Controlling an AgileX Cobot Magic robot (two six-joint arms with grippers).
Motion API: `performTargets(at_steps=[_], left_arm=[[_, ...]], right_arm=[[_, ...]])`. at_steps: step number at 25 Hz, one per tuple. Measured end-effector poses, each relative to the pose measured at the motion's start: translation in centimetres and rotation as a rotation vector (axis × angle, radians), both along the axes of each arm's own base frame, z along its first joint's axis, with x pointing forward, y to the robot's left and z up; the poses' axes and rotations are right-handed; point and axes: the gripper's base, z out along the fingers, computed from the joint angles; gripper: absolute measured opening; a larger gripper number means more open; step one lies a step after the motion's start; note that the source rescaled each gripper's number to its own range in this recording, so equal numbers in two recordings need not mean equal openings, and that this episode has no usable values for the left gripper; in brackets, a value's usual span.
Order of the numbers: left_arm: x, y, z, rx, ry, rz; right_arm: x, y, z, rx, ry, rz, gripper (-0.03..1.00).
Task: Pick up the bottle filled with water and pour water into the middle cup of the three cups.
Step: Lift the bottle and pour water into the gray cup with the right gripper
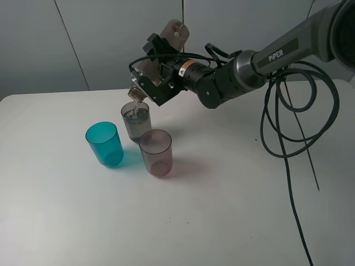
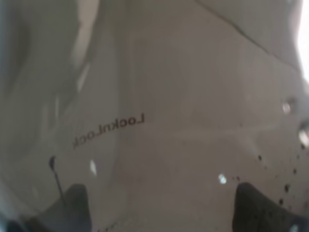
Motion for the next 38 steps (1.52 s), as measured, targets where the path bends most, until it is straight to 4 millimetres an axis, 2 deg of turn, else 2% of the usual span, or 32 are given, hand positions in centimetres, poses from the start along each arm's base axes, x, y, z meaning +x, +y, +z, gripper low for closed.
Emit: performTargets(at_steps=[15, 19, 22, 27, 30, 34, 38], left_arm=[[0.0, 0.0, 0.0, -0.004, 0.000, 0.002], [0.0, 0.0, 0.0, -0.004, 0.000, 0.002], [0.0, 0.0, 0.0, -0.004, 0.000, 0.002], [0.0, 0.0, 0.0, -0.004, 0.000, 0.002], [0.0, 0.0, 0.0, -0.004, 0.000, 0.002], [0.0, 0.0, 0.0, -0.004, 0.000, 0.002], [0.0, 0.0, 0.0, -0.004, 0.000, 0.002]], right_arm=[[-0.2, 0.3, 0.0, -0.035, -0.027, 0.048, 0.00], [-0.2, 0.3, 0.0, 0.020, 0.015, 0.041, 0.00], [-0.3, 0.3, 0.1, 0.158, 0.137, 0.017, 0.00], [-0.3, 0.1, 1.6, 0.547, 0.429, -0.058, 0.00], [0.0, -0.7, 2.3, 0.728, 0.546, -0.102, 0.00], [-0.7, -2.7, 3.1, 0.905, 0.681, -0.170, 0.00], [-1.5, -5.9, 4.4, 1.110, 0.797, -0.236, 0.00]])
